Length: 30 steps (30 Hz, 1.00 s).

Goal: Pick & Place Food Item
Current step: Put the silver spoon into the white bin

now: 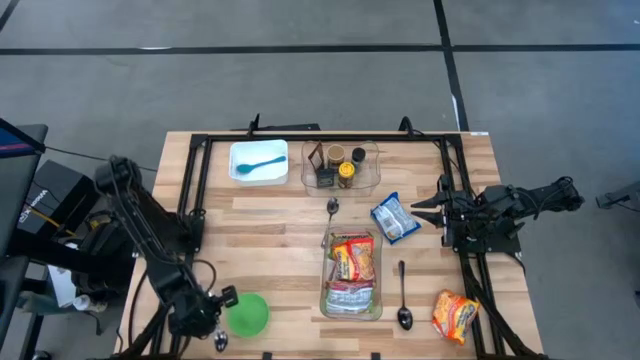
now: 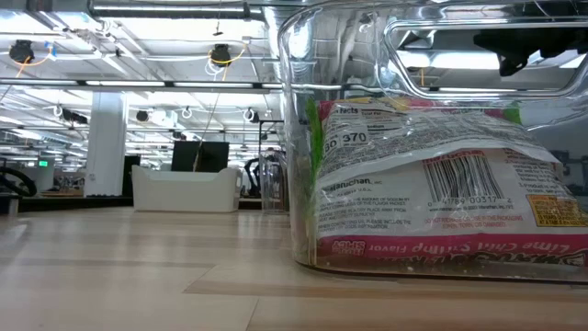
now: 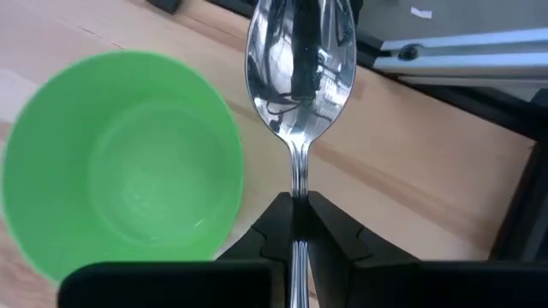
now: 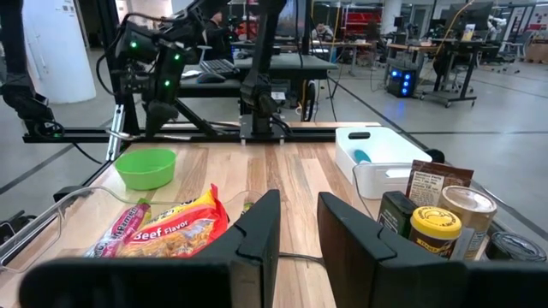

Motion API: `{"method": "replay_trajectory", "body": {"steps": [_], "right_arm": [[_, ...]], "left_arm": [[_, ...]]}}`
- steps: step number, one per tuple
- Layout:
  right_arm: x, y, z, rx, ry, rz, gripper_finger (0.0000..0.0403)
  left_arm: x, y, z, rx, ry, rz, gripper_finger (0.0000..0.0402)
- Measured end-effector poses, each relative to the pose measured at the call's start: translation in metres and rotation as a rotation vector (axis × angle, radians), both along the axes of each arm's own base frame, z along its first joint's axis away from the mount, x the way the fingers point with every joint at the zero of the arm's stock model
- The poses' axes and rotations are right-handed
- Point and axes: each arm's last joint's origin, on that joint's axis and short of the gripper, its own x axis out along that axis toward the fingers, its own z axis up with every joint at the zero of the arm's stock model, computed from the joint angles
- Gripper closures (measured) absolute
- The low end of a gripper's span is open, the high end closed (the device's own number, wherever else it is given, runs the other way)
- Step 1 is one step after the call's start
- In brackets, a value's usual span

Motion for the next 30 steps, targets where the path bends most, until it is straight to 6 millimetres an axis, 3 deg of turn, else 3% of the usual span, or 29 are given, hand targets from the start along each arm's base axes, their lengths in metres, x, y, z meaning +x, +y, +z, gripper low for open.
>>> {"method": "replay_trajectory", "body": {"steps": [13,30], "right_arm": [[0.0,0.0,0.0,0.0,-0.001,0.001,0.0328],[0.0,0.0,0.0,0.0,-0.001,0.001,0.0328]], "left_arm": [[0.006,0.017,0.021,-0.02,-0.106,0.094,0.0388],[0.071,0.074,0.032,-0.013,-0.261,0.418,0.0387]]}}
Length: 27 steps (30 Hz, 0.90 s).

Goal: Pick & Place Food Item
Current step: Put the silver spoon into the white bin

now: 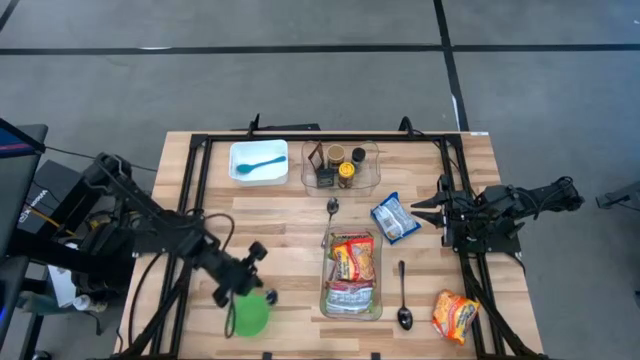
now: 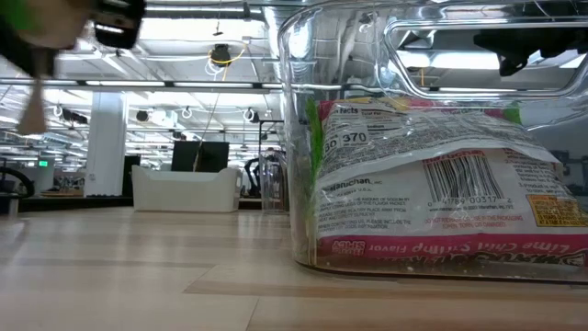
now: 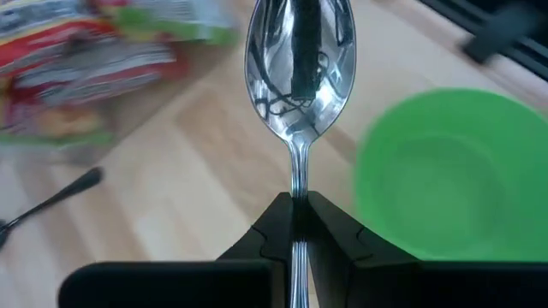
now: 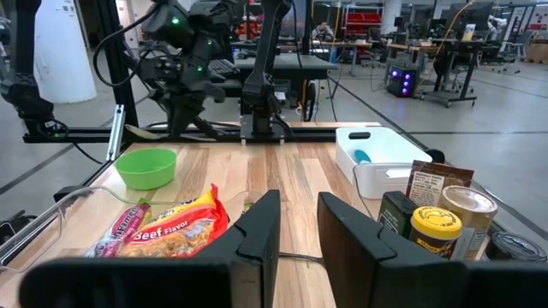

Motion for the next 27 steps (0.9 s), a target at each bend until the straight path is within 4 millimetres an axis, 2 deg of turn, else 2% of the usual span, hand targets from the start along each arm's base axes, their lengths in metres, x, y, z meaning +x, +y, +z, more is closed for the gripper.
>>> {"method": "replay_trajectory", "body": {"steps": [10,16,27], "right_arm": [[0.0,0.0,0.0,0.0,0.0,0.0,0.0328],[0.0,0.0,0.0,0.0,0.001,0.0,0.0328],[0.0,0.0,0.0,0.0,0.0,-0.001,0.0328]], "left_arm": [[0.023,0.032,0.003,-0.022,-0.041,0.161,0.0386],[0.029,0.047,0.002,0.074,-0.054,0.111,0.0385],[0.035,0.064,0.002,0.076,-0.051,0.186,0.0385]]}}
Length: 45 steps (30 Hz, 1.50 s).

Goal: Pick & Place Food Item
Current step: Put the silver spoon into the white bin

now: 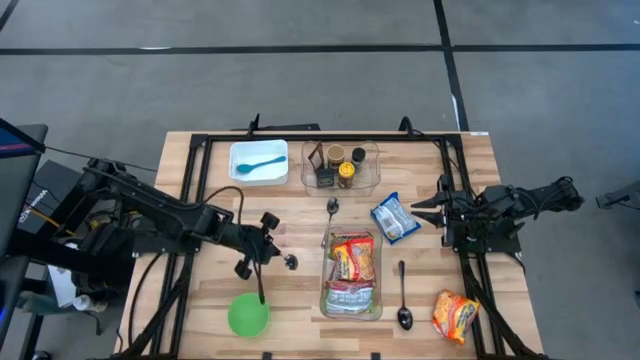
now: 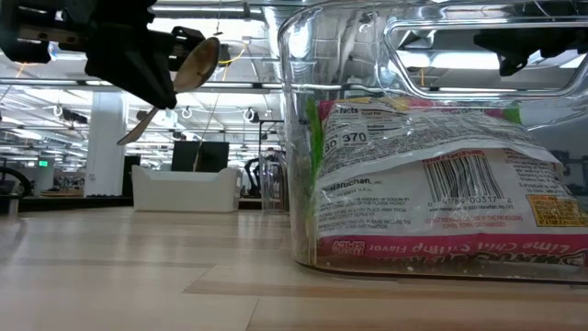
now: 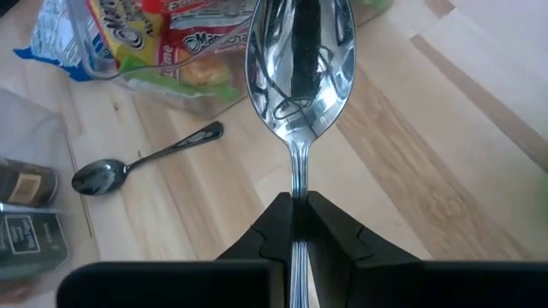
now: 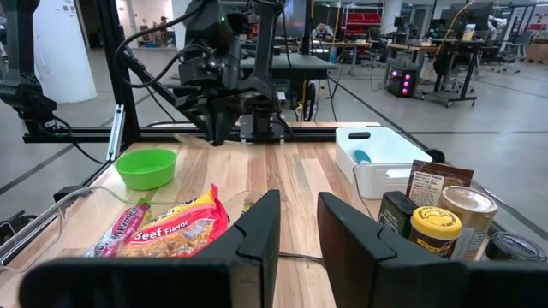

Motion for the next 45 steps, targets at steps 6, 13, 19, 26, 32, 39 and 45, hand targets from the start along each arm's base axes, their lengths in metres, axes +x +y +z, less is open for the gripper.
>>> {"method": "replay_trajectory", "body": {"steps": [6,13,19,26,32,39,45], "right_arm": [[0.0,0.0,0.0,0.0,0.0,0.0,0.0328],[0.0,0.0,0.0,0.0,0.0,0.0,0.0328],[0.0,0.0,0.0,0.0,0.0,-0.001,0.0328],[0.0,0.0,0.0,0.0,0.0,0.0,0.0328],[0.0,0.0,0.0,0.0,0.0,0.0,0.0328],[0.0,0.0,0.0,0.0,0.0,0.001,0.0328],[0.0,0.0,0.0,0.0,0.0,0.001,0.0328]], "left_arm": [[0.002,0.005,0.0,-0.002,0.0,0.026,0.0385],[0.005,0.018,0.0,-0.007,-0.001,0.087,0.0385],[0.011,0.036,0.002,-0.024,-0.029,0.175,0.0385],[0.015,0.054,0.004,-0.034,-0.055,0.257,0.039],[0.015,0.067,0.004,-0.032,-0.055,0.311,0.0388],[0.015,0.079,0.003,-0.031,-0.055,0.357,0.039],[0.015,0.091,0.004,-0.029,-0.056,0.407,0.0392]]}}
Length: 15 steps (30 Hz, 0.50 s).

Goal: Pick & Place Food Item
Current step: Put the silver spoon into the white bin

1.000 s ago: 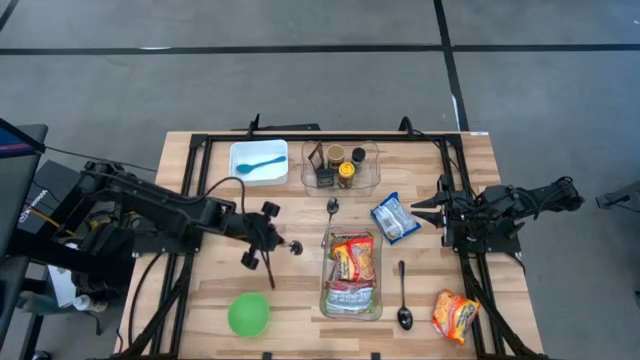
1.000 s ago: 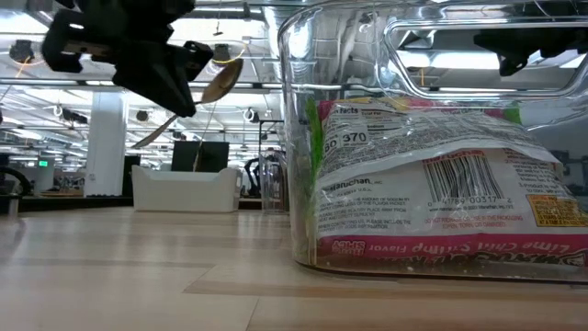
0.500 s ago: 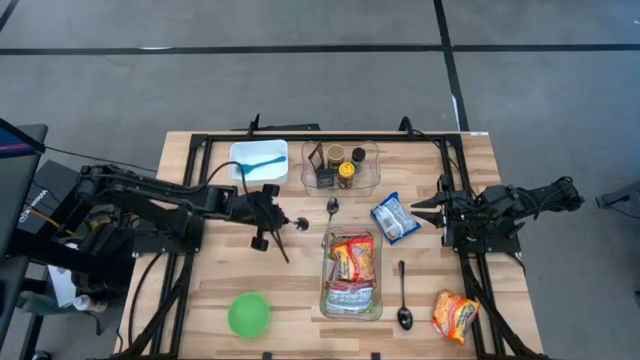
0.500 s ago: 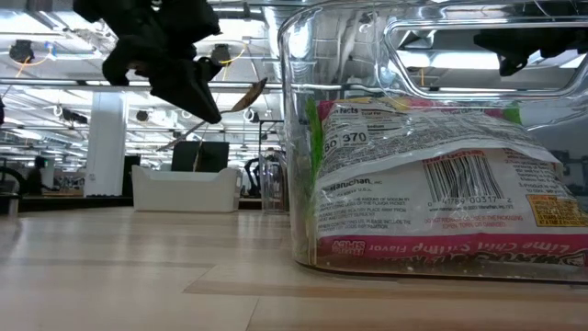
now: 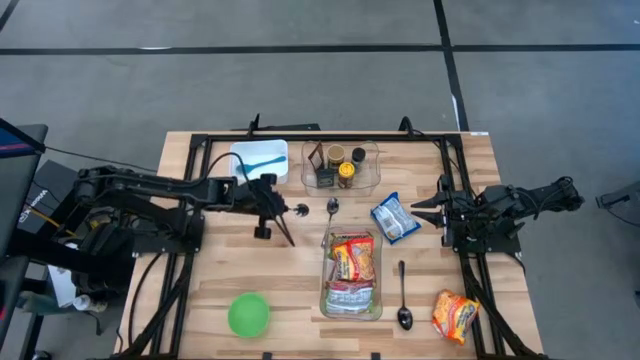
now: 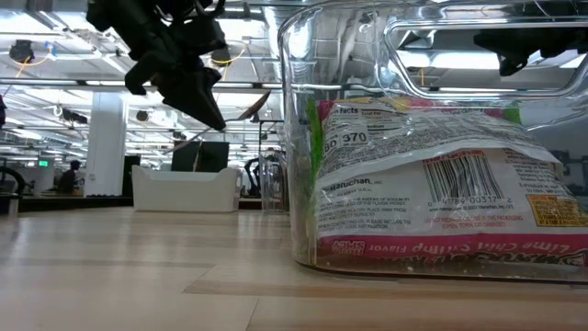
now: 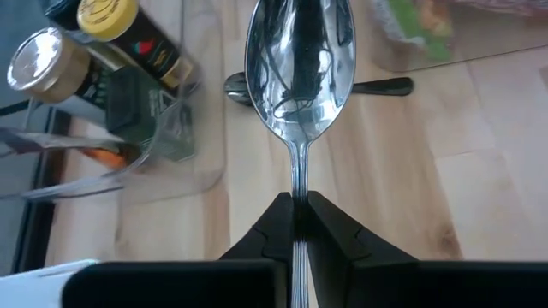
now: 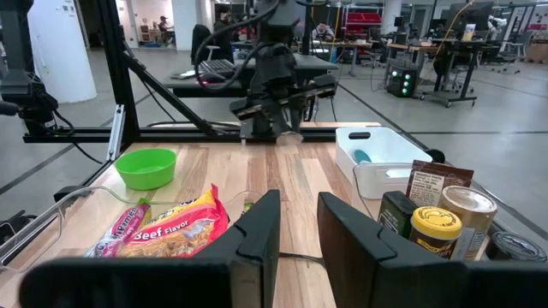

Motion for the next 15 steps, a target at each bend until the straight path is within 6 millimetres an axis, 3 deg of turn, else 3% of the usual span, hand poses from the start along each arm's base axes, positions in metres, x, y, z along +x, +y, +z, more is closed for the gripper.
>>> {"method": "replay_trajectory", "body": {"steps": [15], "right_arm": [[0.0,0.0,0.0,0.0,0.0,0.0,0.0328]], "left_arm": [[-0.008,0.057,0.004,0.026,-0.045,0.23,0.0393]]}}
